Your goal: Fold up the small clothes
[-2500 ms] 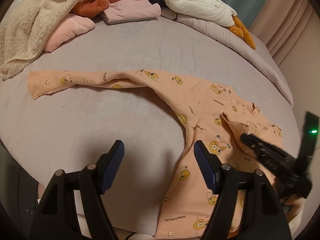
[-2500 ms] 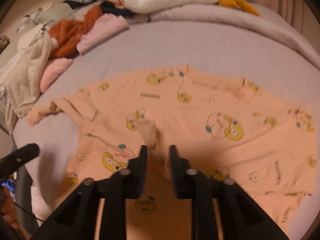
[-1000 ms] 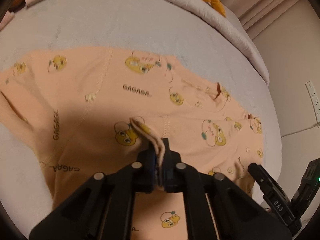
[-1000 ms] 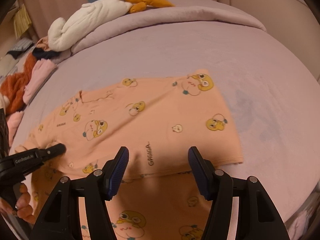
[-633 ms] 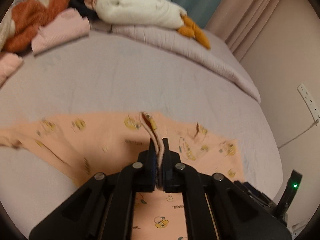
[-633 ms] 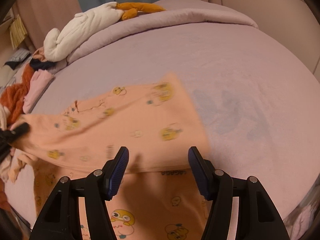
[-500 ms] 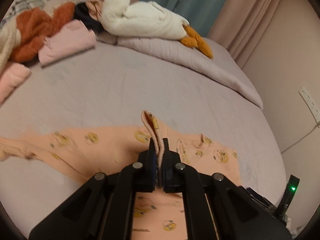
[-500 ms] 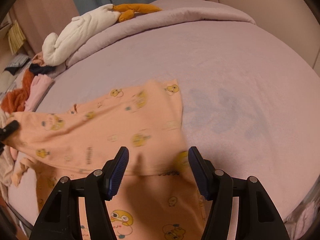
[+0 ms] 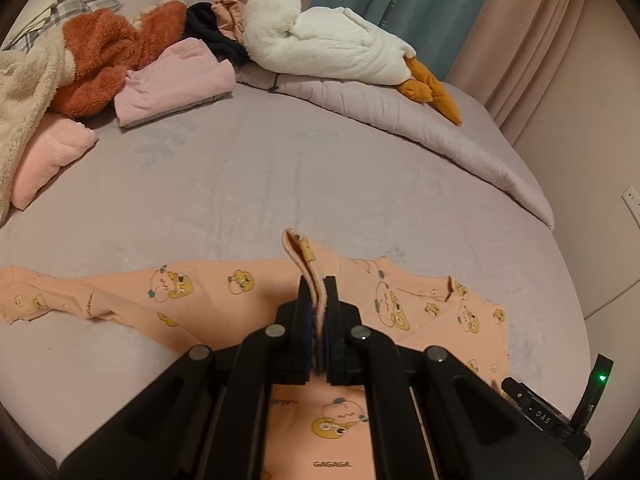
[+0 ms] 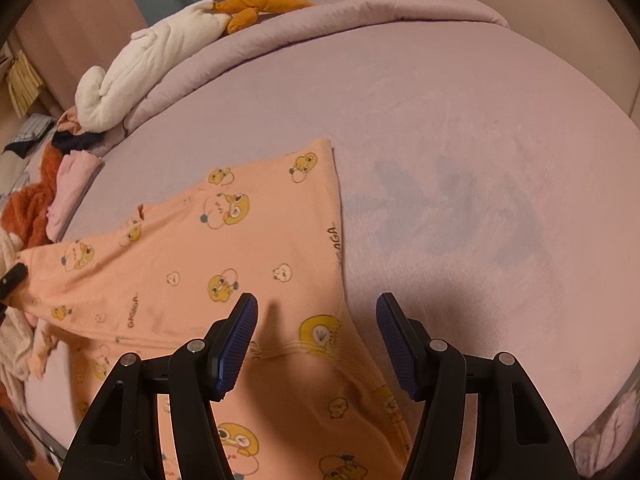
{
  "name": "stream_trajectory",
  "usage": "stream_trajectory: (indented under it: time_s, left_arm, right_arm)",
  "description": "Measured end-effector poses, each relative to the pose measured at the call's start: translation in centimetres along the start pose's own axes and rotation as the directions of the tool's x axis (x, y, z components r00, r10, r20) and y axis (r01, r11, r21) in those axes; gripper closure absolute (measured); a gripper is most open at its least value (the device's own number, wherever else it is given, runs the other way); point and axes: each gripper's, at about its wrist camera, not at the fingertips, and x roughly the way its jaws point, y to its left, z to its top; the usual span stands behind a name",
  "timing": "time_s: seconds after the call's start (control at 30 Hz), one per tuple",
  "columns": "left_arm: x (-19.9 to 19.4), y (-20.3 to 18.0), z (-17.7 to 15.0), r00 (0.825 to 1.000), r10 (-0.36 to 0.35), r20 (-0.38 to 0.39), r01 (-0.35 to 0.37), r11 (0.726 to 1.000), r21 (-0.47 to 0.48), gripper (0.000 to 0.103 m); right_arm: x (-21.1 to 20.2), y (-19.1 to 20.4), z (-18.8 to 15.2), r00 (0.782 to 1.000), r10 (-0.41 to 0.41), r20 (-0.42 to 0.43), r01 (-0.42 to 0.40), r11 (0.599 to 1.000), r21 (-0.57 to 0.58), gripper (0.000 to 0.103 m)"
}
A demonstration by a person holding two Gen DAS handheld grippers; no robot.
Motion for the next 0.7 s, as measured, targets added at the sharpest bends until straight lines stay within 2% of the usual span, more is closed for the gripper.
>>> stream_trajectory:
  time_s: [0.23, 0.37, 0.7]
  left_arm:
    - [0.3, 1.3, 0.0, 1.0, 0.026, -0.005, -0.026, 0.999, -0.023, 0.099]
    - [1.3, 2.1, -0.4, 0.999, 0.043, -0.031, -0.044, 0.999, -0.029, 0.099]
    - [3.4, 3.6, -1.6, 0.993, 0.08, -0.09, -0.083, 0.996, -0.027, 0.099]
  right_arm:
    - [0.6, 0.0, -0.2, 1.0, 0.003, -0.021, -0.003, 1.0, -0.007, 0.041]
    - [1.1, 0.0, 0.0, 0.999, 0.025, -0.039, -0.025, 1.0, 0.01, 0.041]
    - [1.3, 0.4, 0.0, 0.999, 0.01, -0.045, -0.01, 1.0, -0.009, 0.041]
